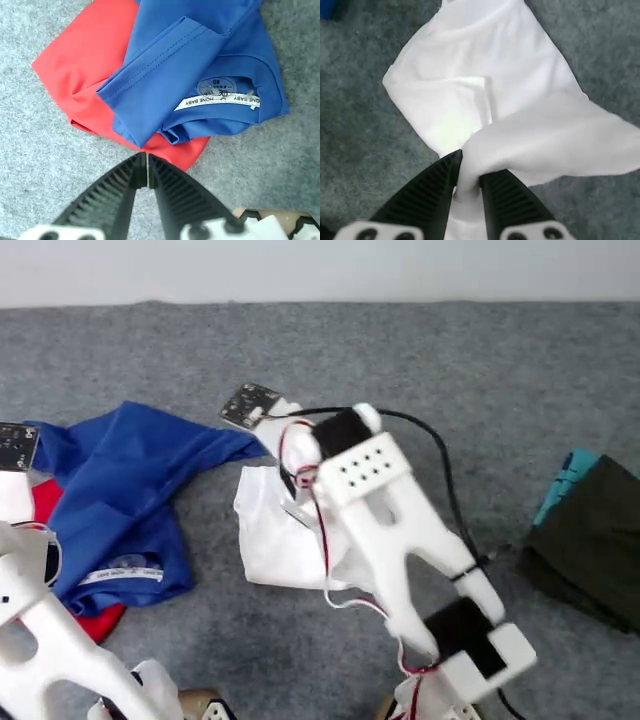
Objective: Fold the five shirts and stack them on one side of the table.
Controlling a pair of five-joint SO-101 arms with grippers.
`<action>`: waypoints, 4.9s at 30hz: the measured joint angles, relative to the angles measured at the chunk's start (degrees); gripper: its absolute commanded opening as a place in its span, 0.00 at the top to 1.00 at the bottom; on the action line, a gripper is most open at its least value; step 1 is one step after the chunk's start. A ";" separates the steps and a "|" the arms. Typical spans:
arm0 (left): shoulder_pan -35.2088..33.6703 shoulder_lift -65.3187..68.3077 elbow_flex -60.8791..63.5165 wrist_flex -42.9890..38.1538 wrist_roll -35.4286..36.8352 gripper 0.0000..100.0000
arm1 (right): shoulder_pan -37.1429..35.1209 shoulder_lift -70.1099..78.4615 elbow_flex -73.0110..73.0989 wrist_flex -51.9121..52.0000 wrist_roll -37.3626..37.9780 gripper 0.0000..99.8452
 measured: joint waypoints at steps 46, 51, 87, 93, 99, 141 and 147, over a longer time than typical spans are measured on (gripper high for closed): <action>0.00 0.00 6.07 -2.37 0.00 0.98 | -14.15 24.53 -11.60 7.65 2.29 0.99; 0.00 0.00 6.07 -2.37 0.00 0.98 | -17.67 24.79 -19.34 9.14 1.67 0.99; 0.00 0.00 6.07 -2.37 0.00 0.98 | 15.30 38.15 -41.93 9.49 9.76 0.99; 0.00 0.00 6.07 -2.37 0.00 0.98 | 7.21 36.48 -40.09 9.58 4.84 0.99; 0.00 0.00 6.07 -2.37 0.00 0.98 | -0.18 32.97 -28.66 9.58 4.13 0.99; 0.00 0.00 6.07 -2.37 0.00 0.98 | -18.02 32.62 -17.49 3.96 0.44 0.99; 0.00 0.00 6.07 -2.37 0.00 0.98 | -20.22 33.23 -17.49 3.52 0.44 0.99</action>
